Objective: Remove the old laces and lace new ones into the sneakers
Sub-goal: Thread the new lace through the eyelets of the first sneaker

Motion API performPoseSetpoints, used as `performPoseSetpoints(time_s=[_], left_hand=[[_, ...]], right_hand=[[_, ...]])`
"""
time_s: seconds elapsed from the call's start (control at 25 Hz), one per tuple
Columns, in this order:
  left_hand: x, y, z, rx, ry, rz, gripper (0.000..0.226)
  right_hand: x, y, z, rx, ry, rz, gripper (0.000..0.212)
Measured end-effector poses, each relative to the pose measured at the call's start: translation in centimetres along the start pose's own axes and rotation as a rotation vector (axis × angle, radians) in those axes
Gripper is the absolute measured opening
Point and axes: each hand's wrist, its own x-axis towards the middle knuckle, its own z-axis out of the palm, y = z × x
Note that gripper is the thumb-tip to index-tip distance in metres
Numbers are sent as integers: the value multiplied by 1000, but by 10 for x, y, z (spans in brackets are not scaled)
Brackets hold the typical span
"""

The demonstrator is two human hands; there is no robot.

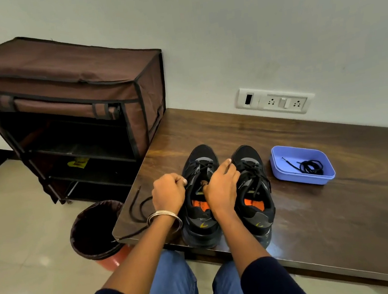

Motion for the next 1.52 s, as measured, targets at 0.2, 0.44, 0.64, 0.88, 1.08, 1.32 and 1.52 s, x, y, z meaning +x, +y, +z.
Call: performPoseSetpoints(time_s=[0.2, 0.44, 0.64, 0.88, 1.08, 1.32, 1.52], left_hand=[[10, -25, 4, -212, -122, -278, 15], [16, -25, -5, -250, -232, -321, 14], [35, 28, -51, -749, 132, -80, 20], [21, 121, -115, -1233, -204, 202, 16], [2, 127, -89, -715, -441, 350, 25], [15, 92, -92, -150, -270, 558, 30], [42, 53, -97, -92, 29, 411, 31]], right_hand=[[-2, 0, -3, -5, -17, -9, 95], [-3, 0, -6, 1, -52, -27, 93], [0, 1, -6, 42, -95, -78, 88], [2, 4, -29, 803, -338, 4, 73], [9, -14, -108, 1878, -433, 167, 43], [17, 0, -128, 1849, -93, -19, 37], [16, 25, -101, 1214, 52, 25, 18]])
